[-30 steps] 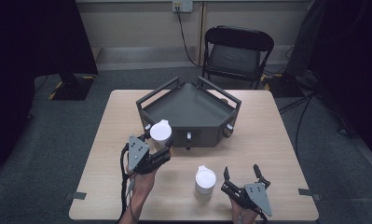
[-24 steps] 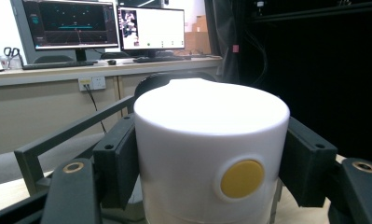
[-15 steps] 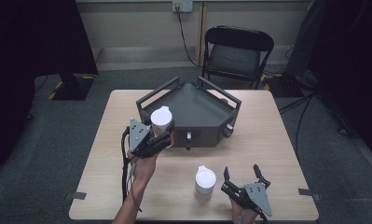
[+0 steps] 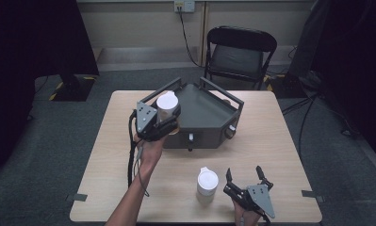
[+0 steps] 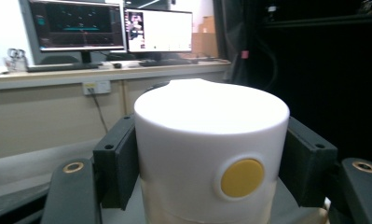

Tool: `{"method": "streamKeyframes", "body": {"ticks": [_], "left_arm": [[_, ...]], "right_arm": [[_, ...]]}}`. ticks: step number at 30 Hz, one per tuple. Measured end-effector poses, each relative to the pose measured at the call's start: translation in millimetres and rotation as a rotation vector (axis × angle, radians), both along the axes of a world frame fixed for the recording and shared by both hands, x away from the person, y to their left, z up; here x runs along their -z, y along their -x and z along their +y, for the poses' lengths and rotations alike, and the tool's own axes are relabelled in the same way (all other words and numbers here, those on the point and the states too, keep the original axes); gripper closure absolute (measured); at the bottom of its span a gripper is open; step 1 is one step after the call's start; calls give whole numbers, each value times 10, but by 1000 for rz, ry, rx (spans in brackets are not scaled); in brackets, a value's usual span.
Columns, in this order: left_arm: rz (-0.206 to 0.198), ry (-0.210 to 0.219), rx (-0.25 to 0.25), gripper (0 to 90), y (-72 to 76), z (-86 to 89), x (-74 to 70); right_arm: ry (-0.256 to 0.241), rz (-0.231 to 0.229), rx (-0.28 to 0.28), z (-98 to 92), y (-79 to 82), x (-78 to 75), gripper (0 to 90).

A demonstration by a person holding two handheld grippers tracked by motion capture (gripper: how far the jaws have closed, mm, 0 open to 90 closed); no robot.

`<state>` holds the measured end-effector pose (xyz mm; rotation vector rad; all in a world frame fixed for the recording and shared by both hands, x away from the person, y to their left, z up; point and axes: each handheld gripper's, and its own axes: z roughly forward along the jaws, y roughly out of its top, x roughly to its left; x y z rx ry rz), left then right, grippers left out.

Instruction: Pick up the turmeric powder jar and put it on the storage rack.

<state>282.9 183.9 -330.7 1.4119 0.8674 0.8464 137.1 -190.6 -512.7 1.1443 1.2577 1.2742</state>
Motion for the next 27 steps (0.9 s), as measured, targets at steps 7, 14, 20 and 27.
{"method": "streamKeyframes", "body": {"ticks": [7, 14, 20, 27], "left_arm": [[23, -16, -9, 307, -241, -46, -95], [46, -34, -37, 307, -457, -130, -49], [59, -39, -46, 307, -521, -169, 10], [89, -35, -52, 307, -541, -186, 45]], "right_arm": [[0, 0, -1, -2, 0, 1, 4], [0, -1, 1, 2, 1, 2, 4], [0, -1, 0, -1, 1, 2, 4], [1, -1, -3, -6, 1, 2, 4]]}}
